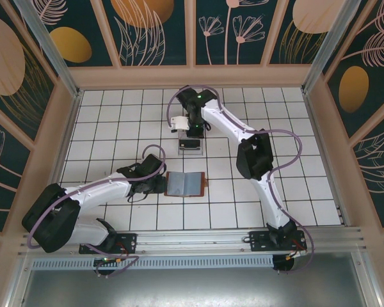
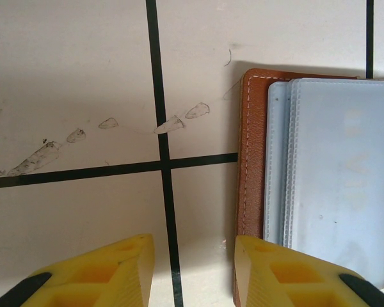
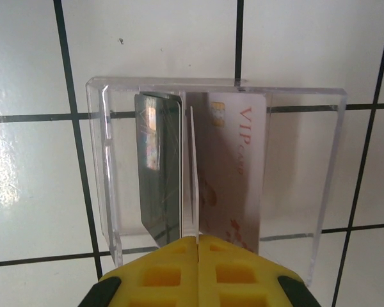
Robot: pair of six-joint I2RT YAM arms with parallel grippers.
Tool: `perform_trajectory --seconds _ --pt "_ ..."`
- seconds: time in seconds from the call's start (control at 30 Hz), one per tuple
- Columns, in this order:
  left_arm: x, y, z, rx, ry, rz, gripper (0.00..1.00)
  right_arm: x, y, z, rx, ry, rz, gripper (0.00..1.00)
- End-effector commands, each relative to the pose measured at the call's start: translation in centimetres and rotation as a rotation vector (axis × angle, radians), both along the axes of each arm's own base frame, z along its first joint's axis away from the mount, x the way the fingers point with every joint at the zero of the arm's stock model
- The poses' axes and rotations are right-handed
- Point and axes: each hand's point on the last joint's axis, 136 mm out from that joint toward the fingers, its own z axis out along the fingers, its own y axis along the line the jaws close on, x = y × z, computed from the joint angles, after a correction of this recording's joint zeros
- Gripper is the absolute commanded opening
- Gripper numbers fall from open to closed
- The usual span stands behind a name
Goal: Take the credit cards out of the card holder
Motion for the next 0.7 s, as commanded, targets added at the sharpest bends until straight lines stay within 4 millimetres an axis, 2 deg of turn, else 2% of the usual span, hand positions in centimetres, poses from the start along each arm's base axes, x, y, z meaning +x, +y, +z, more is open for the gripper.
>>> perform_trajectory --seconds 0.0,0.1,0.33,0.53,0.67 --pt "0.2 0.2 0.3 0.010 0.001 0.018 0.39 0.3 0.6 -0.1 0.014 -0.001 0.021 0.00" --pt "0.2 0.3 0.6 0.006 -0.006 0.021 0.39 0.4 0.9 -0.4 0.015 -0.006 0.027 0.03" --pt "0.0 0.5 0.5 0.011 -0.003 0.027 0.39 0.8 1.3 -0.6 0.012 -0.033 0.033 0.20" --pt "0.0 0.5 0.5 0.010 -0.003 0.026 0.39 1.6 1.6 0.5 0.023 -0.086 0.028 0.24" --pt "0.0 0.5 0.5 0.013 -0.002 0.023 0.39 1.4 1.8 0.9 0.037 -0.085 0.031 0.26"
